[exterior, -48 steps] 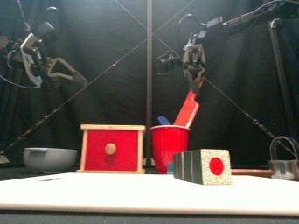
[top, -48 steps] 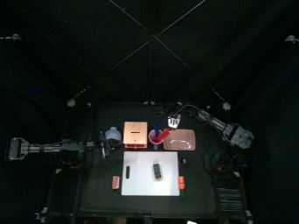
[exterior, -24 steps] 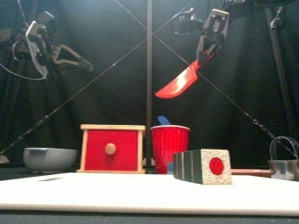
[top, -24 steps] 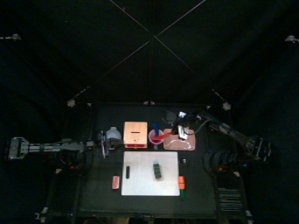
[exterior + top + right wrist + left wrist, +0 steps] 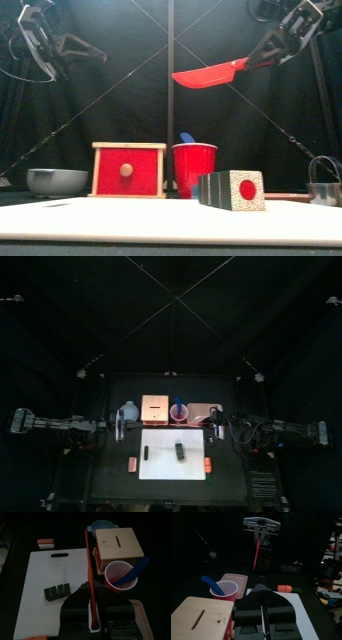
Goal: Place sushi on board then cut the sushi with the knife then place the pieces on the plate
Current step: Grasp knife edge with left hand
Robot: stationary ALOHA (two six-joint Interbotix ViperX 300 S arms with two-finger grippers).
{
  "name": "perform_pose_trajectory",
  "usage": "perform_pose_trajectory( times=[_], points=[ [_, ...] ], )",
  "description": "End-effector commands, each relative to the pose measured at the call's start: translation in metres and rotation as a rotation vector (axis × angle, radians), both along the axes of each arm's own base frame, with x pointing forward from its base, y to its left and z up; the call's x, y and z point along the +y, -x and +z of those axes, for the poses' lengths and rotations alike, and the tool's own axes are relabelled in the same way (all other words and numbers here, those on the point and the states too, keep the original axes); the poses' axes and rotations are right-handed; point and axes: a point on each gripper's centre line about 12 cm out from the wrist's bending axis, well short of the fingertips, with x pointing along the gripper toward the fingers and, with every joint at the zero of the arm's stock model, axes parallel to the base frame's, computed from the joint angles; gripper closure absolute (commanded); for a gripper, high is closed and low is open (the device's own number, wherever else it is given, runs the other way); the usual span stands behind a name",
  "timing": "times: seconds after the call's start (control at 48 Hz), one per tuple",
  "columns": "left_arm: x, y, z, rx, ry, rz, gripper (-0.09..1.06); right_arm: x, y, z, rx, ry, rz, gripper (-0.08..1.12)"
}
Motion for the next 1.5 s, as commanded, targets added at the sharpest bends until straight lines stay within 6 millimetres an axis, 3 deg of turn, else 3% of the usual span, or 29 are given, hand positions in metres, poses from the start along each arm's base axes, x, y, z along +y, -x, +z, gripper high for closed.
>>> perform_pose_trajectory(
  times=[0.021,0.208,0.417,0.771,1.125,1.5],
  points=[
    [-0.008,-0.014,0.008,-0.011,0.001,-0.032,0.85,0.003,-0.005,-0.006,-0.015,-0.014,-0.002,0.67],
    [-0.016,-0.031,-0.005,0.053,0.016,-0.05,0.69,0.023,-0.015,-0.026,0.017,-0.019,0.07,0.67],
    [-0.019,-0.046,-0.02,0.119,0.052,-0.04,0.49,0.033,-0.025,-0.035,0.008,-0.019,0.089,0.67],
    [-0.026,-0.076,-0.024,0.219,0.056,-0.061,0.21,0.032,-0.04,-0.051,0.029,-0.01,0.072,0.67],
    [-0.03,-0.113,-0.046,0.459,0.051,-0.082,0.18,0.033,-0.052,-0.055,0.048,-0.01,0.069,0.67],
    [-0.028,-0.147,-0.059,0.594,0.012,-0.095,0.19,0.038,-0.055,-0.062,0.071,-0.026,0.077,0.67]
  ],
)
